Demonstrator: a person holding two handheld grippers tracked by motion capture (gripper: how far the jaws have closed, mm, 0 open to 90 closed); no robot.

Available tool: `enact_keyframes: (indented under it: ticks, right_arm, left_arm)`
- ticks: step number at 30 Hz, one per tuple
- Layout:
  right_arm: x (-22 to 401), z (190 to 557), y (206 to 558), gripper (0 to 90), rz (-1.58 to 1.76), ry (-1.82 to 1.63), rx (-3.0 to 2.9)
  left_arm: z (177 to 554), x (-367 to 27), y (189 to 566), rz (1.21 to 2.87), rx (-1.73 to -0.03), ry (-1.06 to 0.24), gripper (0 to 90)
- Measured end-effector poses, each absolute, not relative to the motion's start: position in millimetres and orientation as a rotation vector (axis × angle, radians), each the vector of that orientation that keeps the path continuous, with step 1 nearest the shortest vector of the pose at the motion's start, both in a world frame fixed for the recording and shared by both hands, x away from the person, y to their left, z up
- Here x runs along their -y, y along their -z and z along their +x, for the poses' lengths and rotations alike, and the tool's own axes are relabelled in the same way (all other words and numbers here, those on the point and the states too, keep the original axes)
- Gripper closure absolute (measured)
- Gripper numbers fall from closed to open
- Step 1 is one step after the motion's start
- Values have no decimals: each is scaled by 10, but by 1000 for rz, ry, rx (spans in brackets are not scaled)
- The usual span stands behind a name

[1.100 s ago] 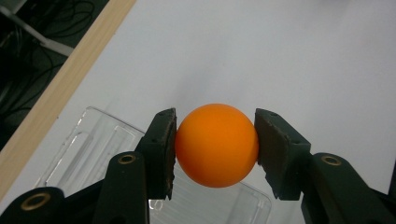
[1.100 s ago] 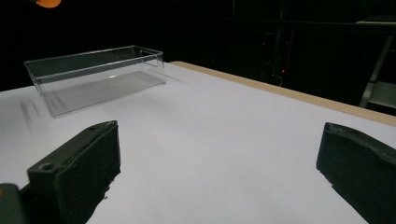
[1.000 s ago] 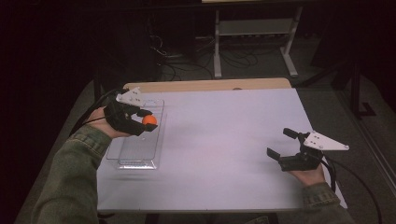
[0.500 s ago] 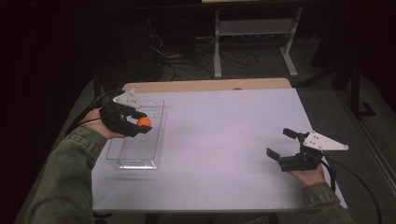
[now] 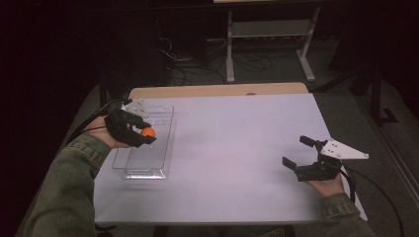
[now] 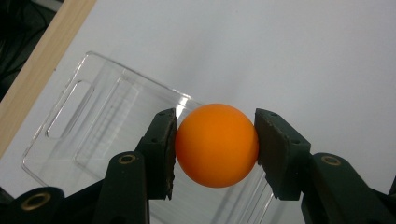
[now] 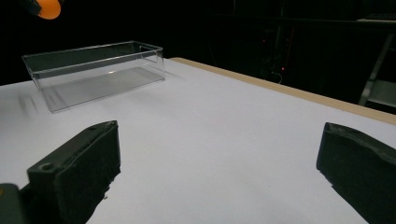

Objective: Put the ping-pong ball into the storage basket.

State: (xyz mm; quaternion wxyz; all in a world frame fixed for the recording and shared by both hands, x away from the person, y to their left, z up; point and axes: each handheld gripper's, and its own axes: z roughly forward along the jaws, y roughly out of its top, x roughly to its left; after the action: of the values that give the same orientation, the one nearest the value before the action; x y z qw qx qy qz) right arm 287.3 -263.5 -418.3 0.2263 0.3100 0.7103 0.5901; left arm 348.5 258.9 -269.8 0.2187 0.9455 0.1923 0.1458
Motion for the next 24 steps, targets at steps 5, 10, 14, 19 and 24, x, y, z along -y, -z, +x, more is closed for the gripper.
enact_keyframes:
  ticks: [5, 10, 14, 19, 24]
  right_arm:
    - [2633, 2873, 4184, 0, 856, -1626, -1960]
    - [2635, 2875, 4185, 0, 855, -1622, -1961]
    - [2635, 2875, 4185, 0, 855, -1621, -1960]
    - [2635, 2876, 4186, 0, 854, -1618, -1960]
    - [2641, 2874, 4184, 0, 854, -1617, -1957]
  left_arm:
    - [3493, -2588, 2718, 2641, -518, -407, 505]
    - [3508, -2582, 2751, 2671, -501, -394, 506]
    - [3518, -2569, 2771, 2691, -476, -374, 507]
    - [3527, -2555, 2795, 2716, -463, -364, 507]
    - [3532, -2531, 2823, 2745, -448, -348, 507]
